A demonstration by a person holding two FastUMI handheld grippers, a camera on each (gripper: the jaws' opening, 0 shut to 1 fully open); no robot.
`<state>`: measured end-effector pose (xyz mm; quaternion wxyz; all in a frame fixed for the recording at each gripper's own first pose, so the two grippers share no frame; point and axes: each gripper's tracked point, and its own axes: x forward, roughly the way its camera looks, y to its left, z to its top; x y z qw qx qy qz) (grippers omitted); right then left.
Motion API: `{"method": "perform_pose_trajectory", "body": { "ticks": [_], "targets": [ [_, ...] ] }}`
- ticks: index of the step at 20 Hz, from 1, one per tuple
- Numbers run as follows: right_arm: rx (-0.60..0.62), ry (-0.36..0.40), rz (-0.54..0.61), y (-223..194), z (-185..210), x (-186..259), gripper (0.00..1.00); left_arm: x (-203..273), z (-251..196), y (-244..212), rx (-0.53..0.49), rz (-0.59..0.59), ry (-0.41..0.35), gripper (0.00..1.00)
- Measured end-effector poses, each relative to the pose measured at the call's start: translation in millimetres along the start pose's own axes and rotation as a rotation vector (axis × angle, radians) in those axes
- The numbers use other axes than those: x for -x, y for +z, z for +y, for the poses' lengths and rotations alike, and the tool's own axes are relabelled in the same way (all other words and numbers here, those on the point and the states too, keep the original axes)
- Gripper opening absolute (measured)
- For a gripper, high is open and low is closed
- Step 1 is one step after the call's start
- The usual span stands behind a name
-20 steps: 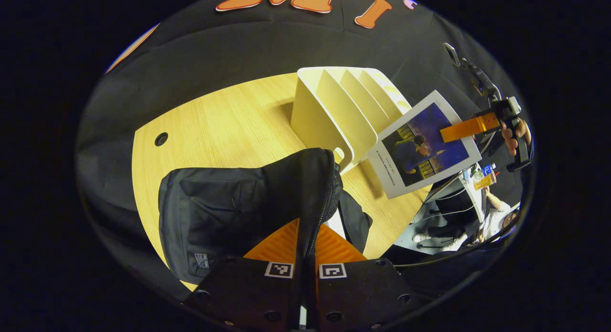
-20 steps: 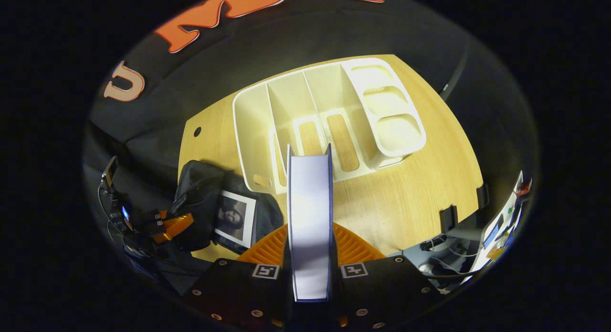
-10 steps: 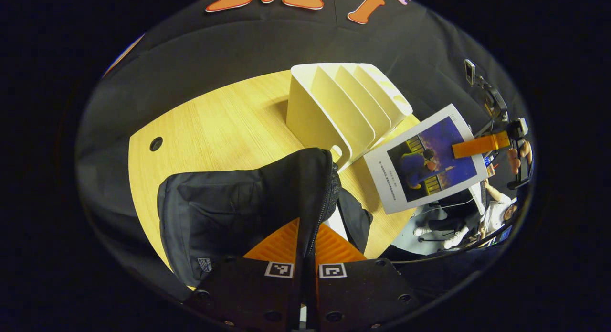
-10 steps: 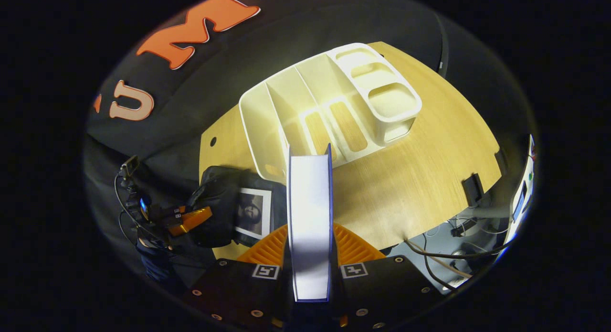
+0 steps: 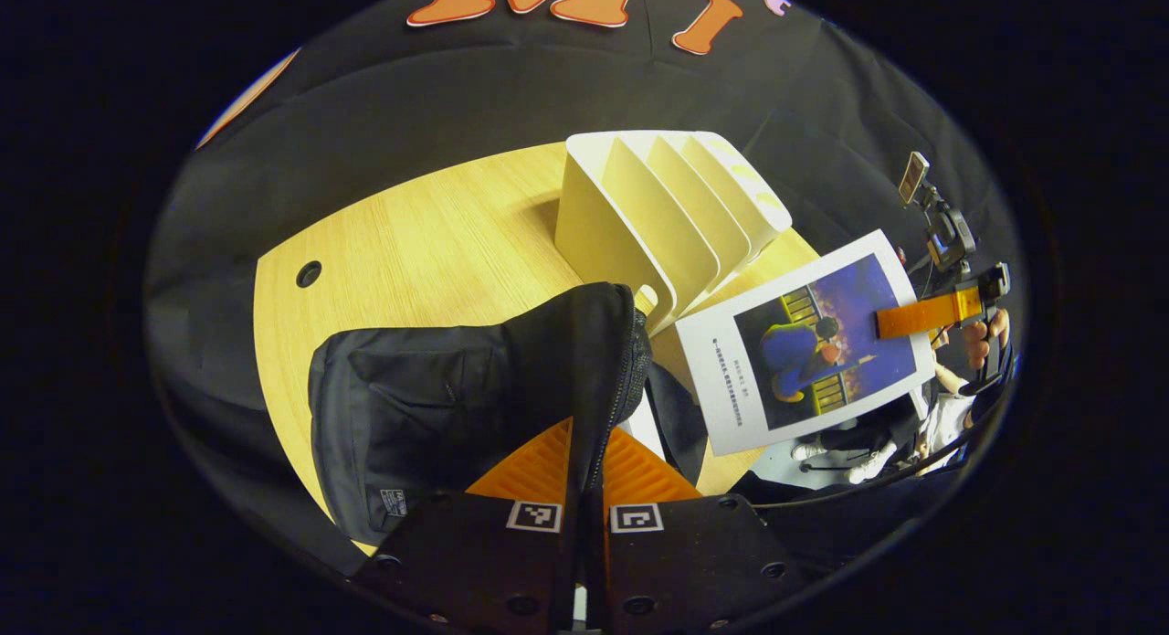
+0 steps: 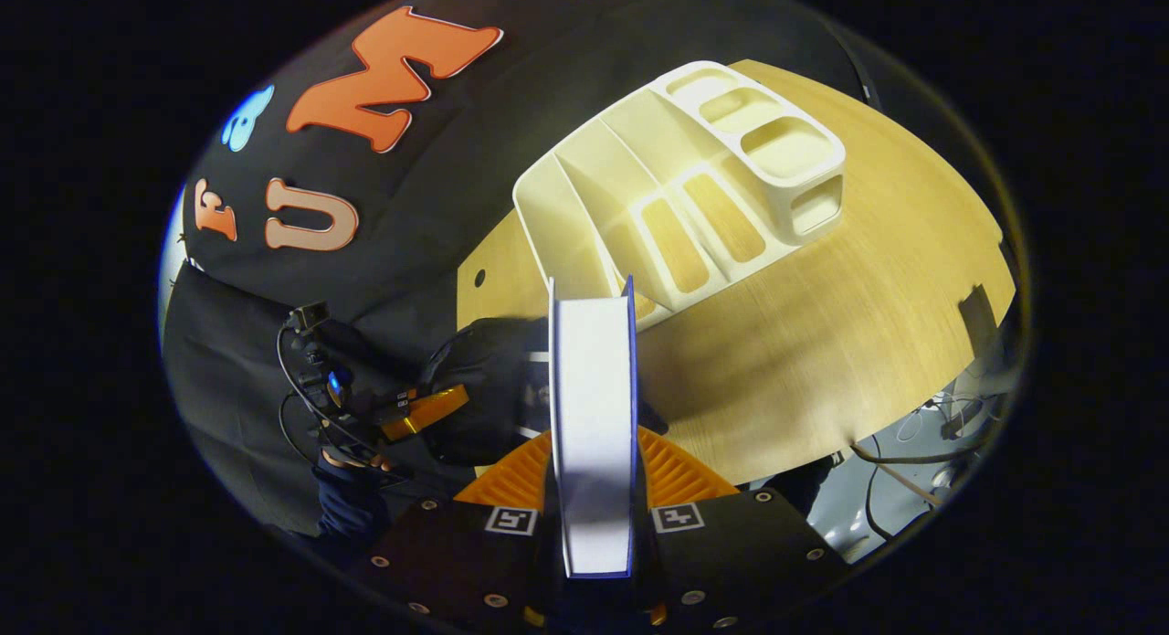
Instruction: Open the schoolbag, grab two books from the bookshelf and put them into the schoolbag.
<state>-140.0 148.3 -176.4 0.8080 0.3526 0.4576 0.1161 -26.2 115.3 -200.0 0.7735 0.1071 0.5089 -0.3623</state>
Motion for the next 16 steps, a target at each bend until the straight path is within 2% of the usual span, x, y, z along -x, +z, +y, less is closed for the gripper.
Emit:
{"method": "perform_pose_trajectory", "body": {
  "ticks": [6, 16],
  "targets": [
    [-0.049, 0.143, -0.022, -12, 18, -27, 0.31, 2, 0, 1, 0.006, -0.005, 0.006, 0.06],
    [-0.115, 0.284, -0.073, -23, 55, -109, 0.30, 1, 1, 4, 0.027, -0.029, 0.005, 0.06]
  ]
}}
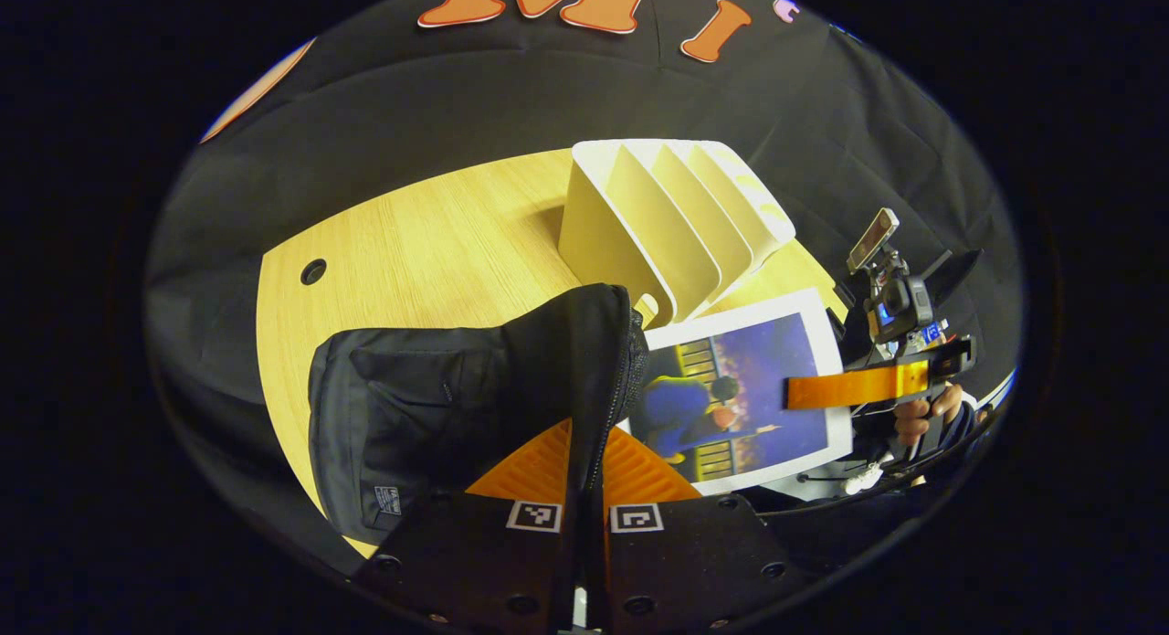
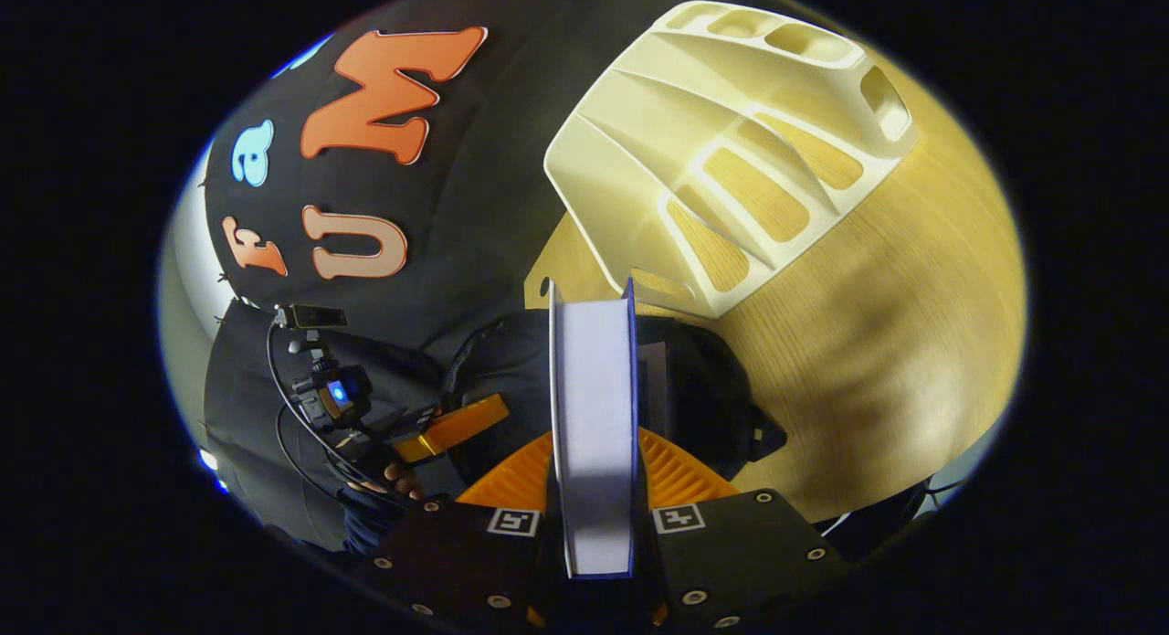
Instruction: Open the schoolbag, grab two books from the bookshelf and put them into the schoolbag.
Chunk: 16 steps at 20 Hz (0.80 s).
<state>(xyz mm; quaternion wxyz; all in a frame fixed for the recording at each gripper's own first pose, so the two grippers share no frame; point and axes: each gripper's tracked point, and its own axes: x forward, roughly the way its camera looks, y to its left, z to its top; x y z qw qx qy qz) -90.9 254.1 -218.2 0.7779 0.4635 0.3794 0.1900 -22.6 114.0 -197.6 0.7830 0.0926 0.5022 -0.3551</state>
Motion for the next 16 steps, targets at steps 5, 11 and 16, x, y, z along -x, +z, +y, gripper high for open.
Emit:
{"method": "perform_pose_trajectory", "body": {
  "ticks": [5, 11, 16],
  "targets": [
    [-0.056, 0.062, -0.042, -4, 0, -30, 0.31, 0, 1, 3, -0.009, -0.026, 0.019, 0.06],
    [-0.084, 0.088, -0.035, -19, -5, -37, 0.31, 0, 4, 7, -0.037, -0.029, 0.034, 0.06],
    [-0.137, 0.161, -0.067, -5, -16, -31, 0.30, 4, 3, 9, -0.018, -0.033, 0.029, 0.06]
  ]
}}
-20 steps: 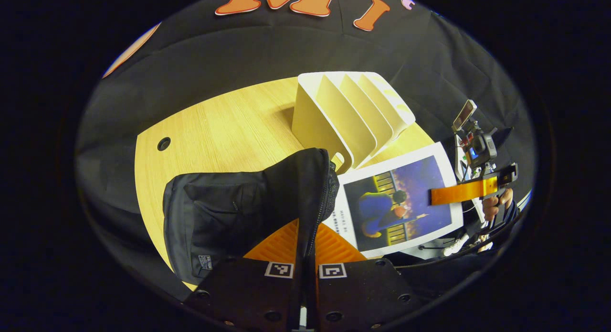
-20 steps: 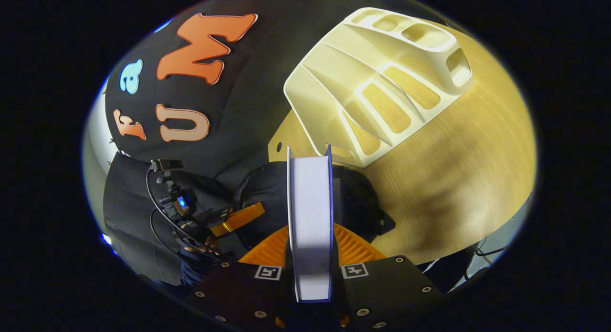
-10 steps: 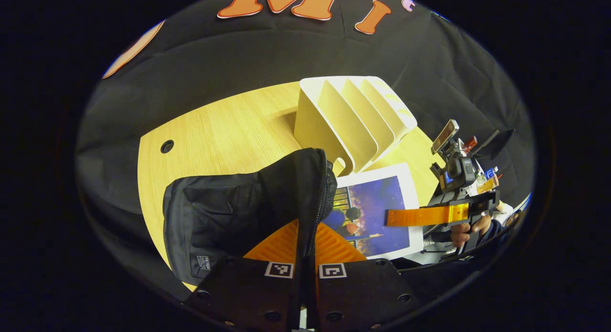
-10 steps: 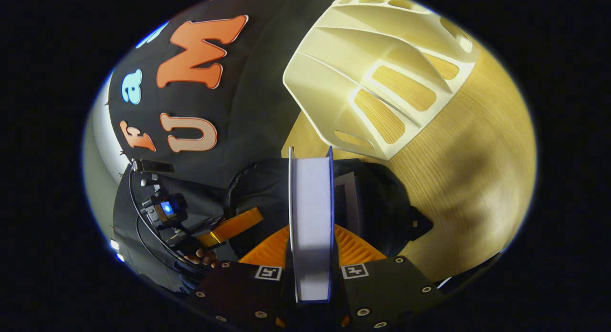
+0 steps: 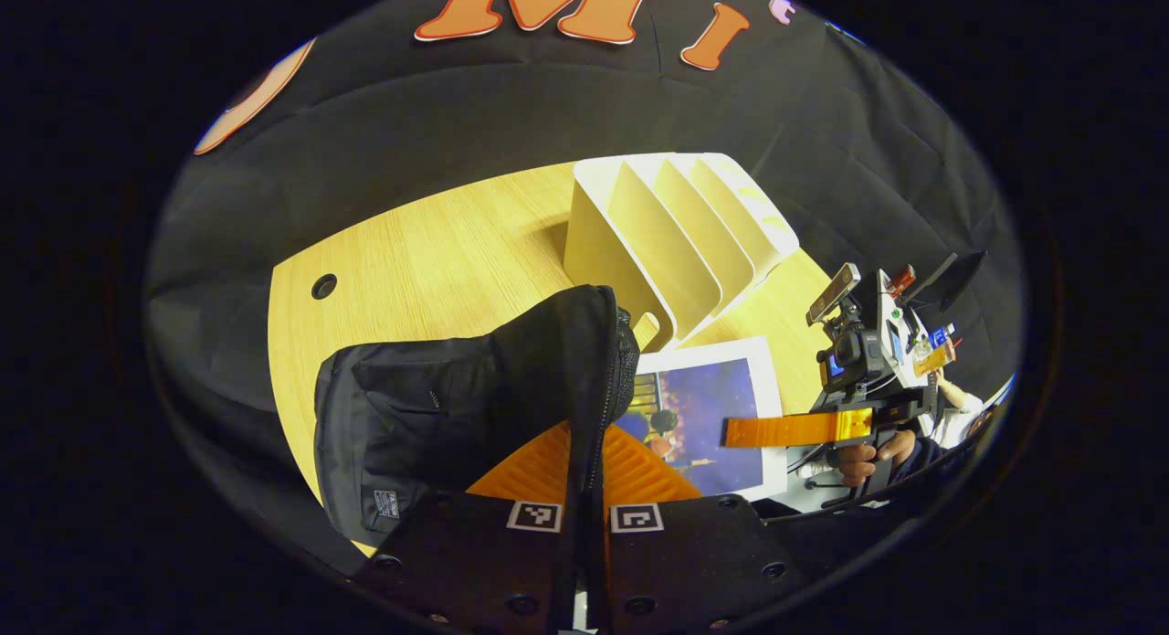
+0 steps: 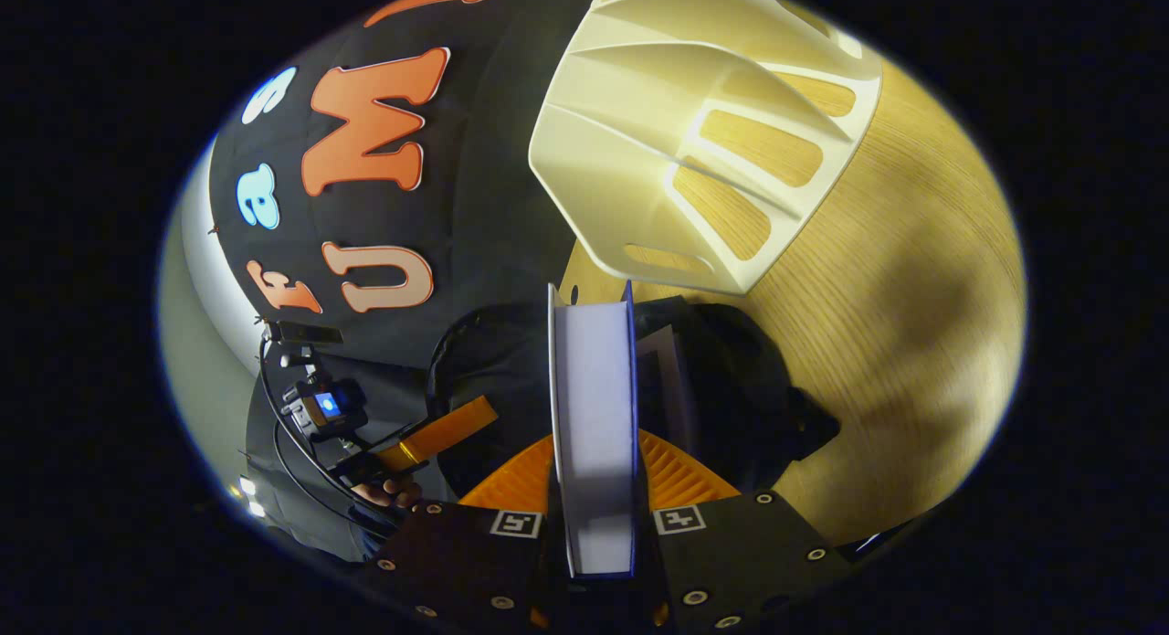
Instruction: Open the schoolbag, grab two books from the bookshelf and put them into the schoolbag.
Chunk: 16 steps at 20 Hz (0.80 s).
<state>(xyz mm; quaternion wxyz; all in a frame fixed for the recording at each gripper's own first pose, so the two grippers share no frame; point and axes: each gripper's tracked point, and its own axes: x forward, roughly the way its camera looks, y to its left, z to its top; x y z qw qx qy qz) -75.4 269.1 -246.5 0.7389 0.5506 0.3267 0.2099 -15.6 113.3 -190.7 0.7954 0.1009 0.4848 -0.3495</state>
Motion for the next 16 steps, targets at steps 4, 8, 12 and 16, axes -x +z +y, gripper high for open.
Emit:
{"method": "perform_pose_trajectory", "body": {
  "ticks": [4, 8, 12, 16],
  "targets": [
    [0.051, -0.006, 0.047, -14, 8, -24, 0.30, 1, -2, 5, -0.032, 0.003, 0.003, 0.06],
    [0.057, 0.009, 0.068, -20, 17, -51, 0.30, 9, -7, 14, -0.092, -0.008, 0.019, 0.06],
    [0.050, 0.020, 0.091, -30, 18, -80, 0.30, 13, -14, 17, -0.103, -0.013, 0.011, 0.06],
    [0.045, 0.022, 0.100, -33, 16, -103, 0.30, 10, -18, 17, -0.099, -0.019, 0.009, 0.06]
  ]
}}
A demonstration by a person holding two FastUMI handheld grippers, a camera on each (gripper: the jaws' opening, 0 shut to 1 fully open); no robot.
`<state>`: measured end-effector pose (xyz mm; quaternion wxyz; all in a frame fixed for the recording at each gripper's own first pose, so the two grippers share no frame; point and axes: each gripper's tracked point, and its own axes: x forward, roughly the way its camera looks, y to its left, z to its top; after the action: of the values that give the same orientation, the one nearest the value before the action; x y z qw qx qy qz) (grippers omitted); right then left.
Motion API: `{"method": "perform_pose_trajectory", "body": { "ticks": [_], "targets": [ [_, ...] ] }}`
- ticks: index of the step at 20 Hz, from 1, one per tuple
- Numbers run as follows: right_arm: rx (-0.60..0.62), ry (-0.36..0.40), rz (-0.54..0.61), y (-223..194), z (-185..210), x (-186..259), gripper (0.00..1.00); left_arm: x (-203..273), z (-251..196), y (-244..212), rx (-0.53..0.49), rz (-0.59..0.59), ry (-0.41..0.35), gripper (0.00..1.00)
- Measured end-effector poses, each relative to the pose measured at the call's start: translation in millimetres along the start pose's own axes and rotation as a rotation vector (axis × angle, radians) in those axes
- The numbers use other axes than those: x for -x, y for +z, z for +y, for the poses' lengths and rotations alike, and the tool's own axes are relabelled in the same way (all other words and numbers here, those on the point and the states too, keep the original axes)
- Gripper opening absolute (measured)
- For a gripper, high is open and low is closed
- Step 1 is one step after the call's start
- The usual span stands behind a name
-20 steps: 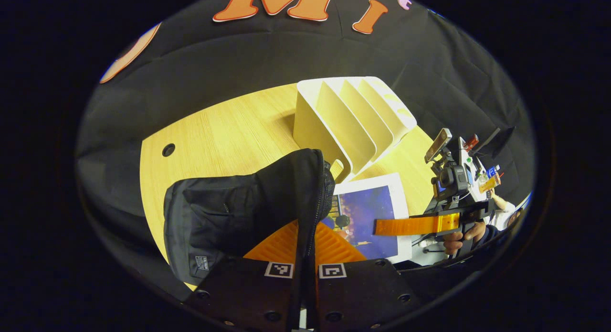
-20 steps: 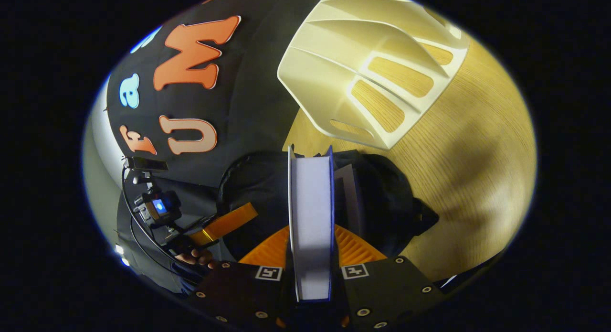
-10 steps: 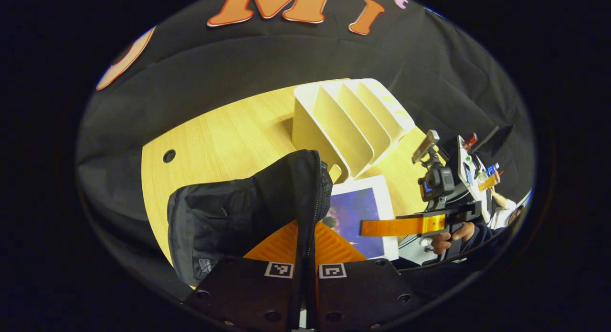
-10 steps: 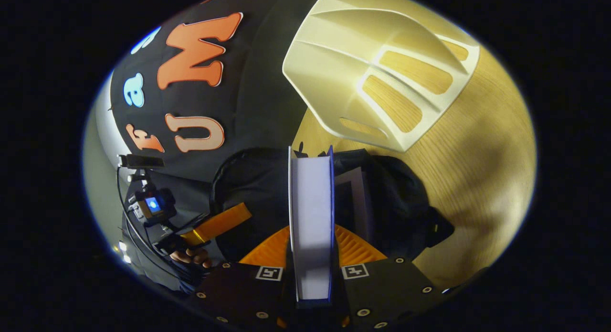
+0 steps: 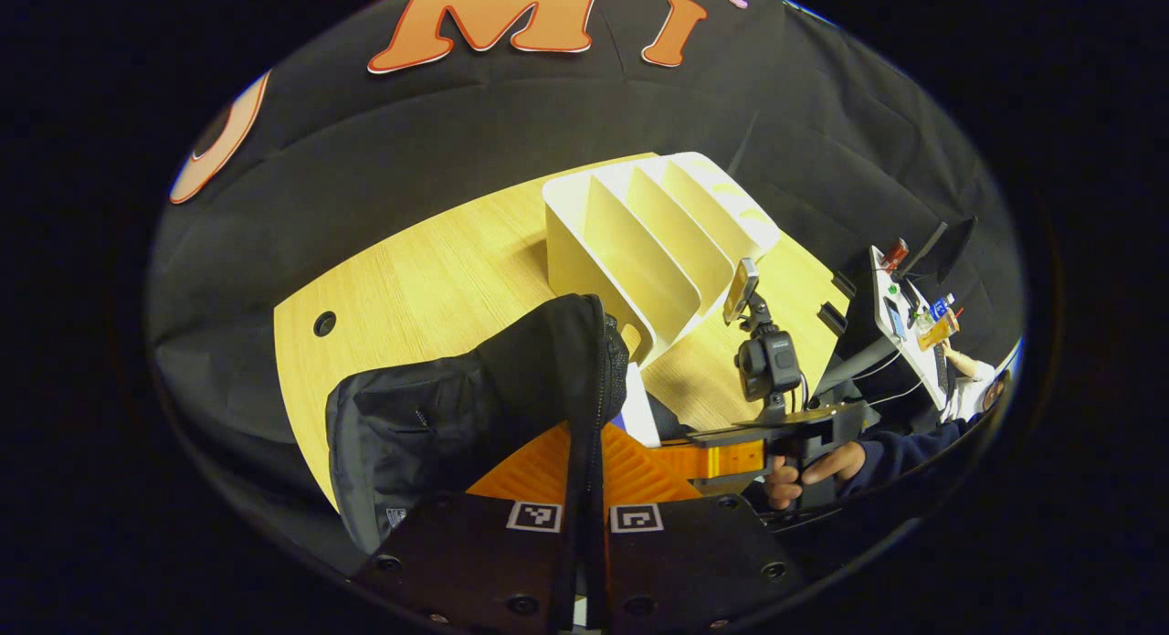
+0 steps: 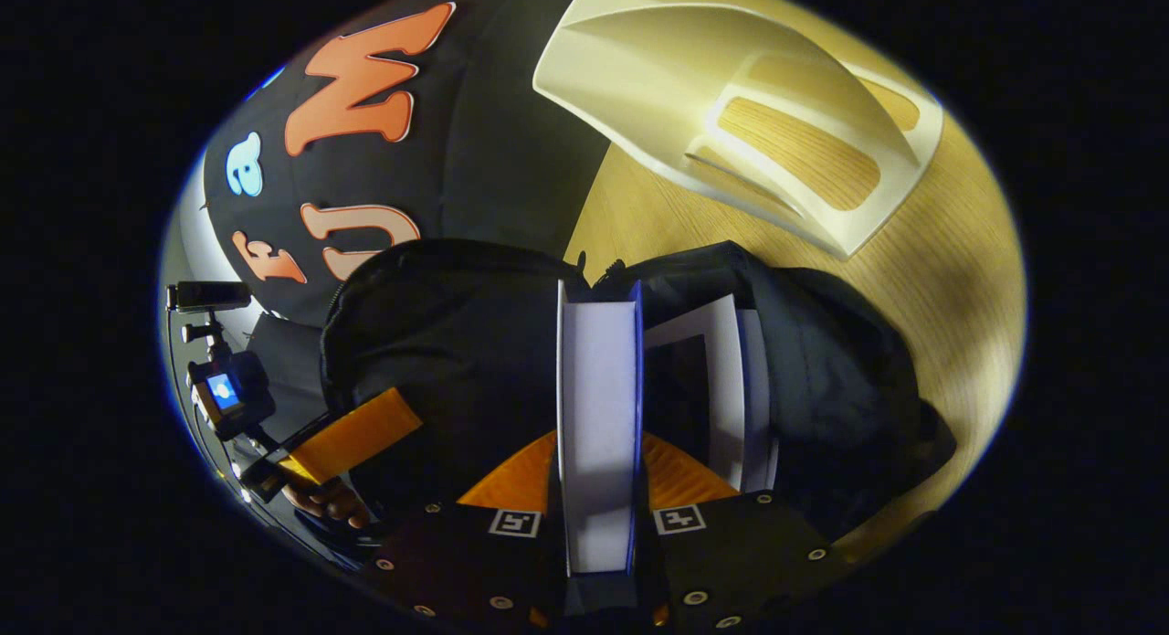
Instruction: Open the schoolbag, grab two books from the bookshelf and put them into the schoolbag.
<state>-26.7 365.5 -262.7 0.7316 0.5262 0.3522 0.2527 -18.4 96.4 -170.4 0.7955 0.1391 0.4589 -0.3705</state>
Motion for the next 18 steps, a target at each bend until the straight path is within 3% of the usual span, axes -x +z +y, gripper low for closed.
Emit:
{"method": "perform_pose_trajectory", "body": {
  "ticks": [1, 2, 3, 6, 11, 12, 13, 14, 16, 17, 18],
  "targets": [
    [0.006, -0.003, 0.007, -1, -1, -5, 0.31, 0, -1, 0, 0.001, -0.002, -0.004, 0.06],
    [0.009, -0.007, 0.013, -3, -2, -10, 0.22, 0, -1, 0, 0.001, -0.002, -0.006, 0.06],
    [0.012, -0.016, 0.020, -4, -4, -13, 0.32, -1, 1, 0, 0.003, -0.005, -0.006, 0.06],
    [0.053, -0.083, 0.027, -2, -11, -15, 0.37, -2, 3, -1, 0.020, -0.015, -0.009, 0.06],
    [0.208, -0.243, 0.053, 6, -33, 3, 0.60, -9, 2, -8, 0.063, -0.028, 0.012, 0.06],
    [0.246, -0.254, 0.052, 8, -34, 9, 0.84, -11, 1, -8, 0.064, -0.032, 0.020, 0.05],
    [0.288, -0.267, 0.047, 13, -33, 19, 0.75, -11, -2, -8, 0.068, -0.043, 0.022, 0.07],
    [0.322, -0.282, 0.041, 19, -33, 28, 0.84, -11, -6, -5, 0.083, -0.052, 0.021, 0.09],
    [0.365, -0.294, 0.016, 35, -29, 46, 0.93, -12, -18, -5, 0.108, -0.064, 0.007, 0.15],
    [0.381, -0.306, 0.006, 43, -28, 56, 0.95, -12, -27, -5, 0.114, -0.071, -0.002, 0.24],
    [0.396, -0.309, -0.002, 50, -27, 64, 0.96, -15, -31, -3, 0.121, -0.082, 0.002, 0.28]
  ]
}}
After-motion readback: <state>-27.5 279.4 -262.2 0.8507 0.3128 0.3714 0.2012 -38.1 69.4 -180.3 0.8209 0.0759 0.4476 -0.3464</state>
